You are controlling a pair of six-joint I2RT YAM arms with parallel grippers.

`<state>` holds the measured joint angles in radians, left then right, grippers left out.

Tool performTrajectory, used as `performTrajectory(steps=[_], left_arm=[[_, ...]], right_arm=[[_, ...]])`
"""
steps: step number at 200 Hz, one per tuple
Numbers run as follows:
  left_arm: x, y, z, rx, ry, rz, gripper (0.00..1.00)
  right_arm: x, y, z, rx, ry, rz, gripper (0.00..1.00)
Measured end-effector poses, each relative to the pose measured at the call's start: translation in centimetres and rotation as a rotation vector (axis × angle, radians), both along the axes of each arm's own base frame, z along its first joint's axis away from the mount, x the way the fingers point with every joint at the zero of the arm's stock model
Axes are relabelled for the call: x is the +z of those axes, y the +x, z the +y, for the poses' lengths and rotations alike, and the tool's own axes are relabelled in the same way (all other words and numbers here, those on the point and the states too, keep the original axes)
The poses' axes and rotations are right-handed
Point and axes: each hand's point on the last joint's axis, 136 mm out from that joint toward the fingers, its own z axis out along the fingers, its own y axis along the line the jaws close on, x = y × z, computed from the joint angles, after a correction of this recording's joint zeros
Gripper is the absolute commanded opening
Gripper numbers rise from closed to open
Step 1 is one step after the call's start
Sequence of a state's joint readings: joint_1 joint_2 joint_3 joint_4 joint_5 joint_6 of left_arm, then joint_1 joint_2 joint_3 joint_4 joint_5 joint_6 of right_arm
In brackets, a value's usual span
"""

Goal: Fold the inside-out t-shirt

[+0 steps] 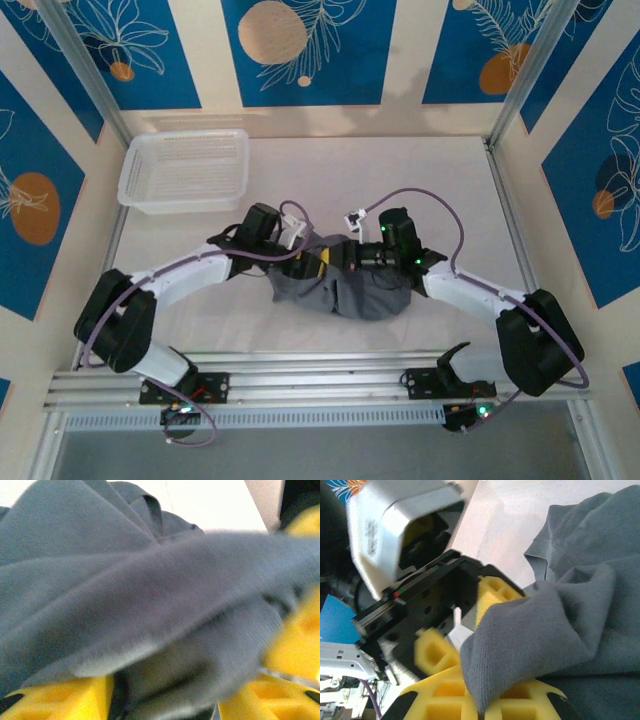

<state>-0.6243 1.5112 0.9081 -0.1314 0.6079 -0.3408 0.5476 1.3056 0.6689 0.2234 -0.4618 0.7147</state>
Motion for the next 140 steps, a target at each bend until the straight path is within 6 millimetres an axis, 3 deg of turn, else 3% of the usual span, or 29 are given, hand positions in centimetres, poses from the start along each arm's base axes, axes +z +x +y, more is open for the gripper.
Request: performTrajectory(steps=[6, 40, 76, 91, 140], left_arm=[[-0.2, 0.1, -0.1, 0.002, 0.0, 0.003, 0.0], [0.9, 1.2, 0.1, 0.062, -0.033, 0.006, 0.0], [6.6, 2.7, 2.8, 0.175, -0.202, -0.01, 0.0], [8.5, 2.2, 2.9, 0.164, -0.246, -0.015, 0.0], [9.0, 0.9, 2.8, 0.112, -0.244, 0.007, 0.0]], right_arm=[[-0.1, 0.1, 0.0, -0.007, -0.005, 0.001, 0.04], [-1.1, 1.0, -1.1, -0.06, -0.038, 0.034, 0.09], [-3.7, 3.1, -5.6, -0.197, -0.063, 0.103, 0.09], [-4.1, 3.1, -6.2, -0.197, -0.05, 0.124, 0.1], [-5.5, 1.1, -6.4, -0.187, -0.086, 0.159, 0.47]])
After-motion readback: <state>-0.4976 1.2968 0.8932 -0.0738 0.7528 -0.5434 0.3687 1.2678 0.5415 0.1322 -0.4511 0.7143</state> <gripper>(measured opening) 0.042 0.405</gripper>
